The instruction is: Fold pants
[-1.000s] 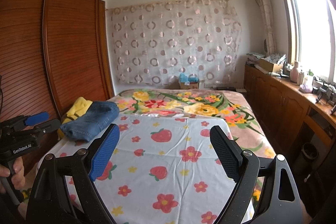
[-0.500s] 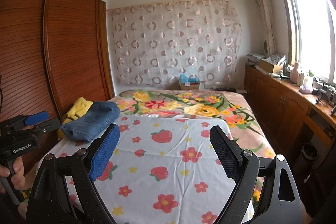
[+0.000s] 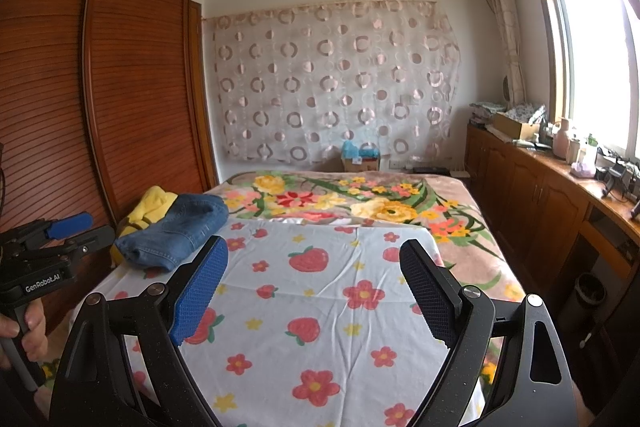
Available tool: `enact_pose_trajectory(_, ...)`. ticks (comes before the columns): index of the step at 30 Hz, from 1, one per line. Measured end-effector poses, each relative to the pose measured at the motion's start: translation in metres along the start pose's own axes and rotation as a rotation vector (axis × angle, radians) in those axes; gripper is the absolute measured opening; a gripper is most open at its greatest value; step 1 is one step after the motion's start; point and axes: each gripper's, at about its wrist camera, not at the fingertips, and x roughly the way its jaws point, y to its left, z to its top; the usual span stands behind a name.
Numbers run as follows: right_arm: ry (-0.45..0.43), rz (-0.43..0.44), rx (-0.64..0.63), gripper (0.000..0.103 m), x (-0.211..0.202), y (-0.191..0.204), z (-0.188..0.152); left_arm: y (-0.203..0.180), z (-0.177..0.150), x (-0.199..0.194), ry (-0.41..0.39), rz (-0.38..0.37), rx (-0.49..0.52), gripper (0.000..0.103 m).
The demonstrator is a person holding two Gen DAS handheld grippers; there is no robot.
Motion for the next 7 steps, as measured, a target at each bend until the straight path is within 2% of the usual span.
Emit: enact_pose_trajectory(7, -0.001, -0.003, 0.000, 0.089, 0.0001, 0.0001, -0.0007, 0.0002, -0.0005, 0.0000, 0.000, 0.001, 0.000, 0.054)
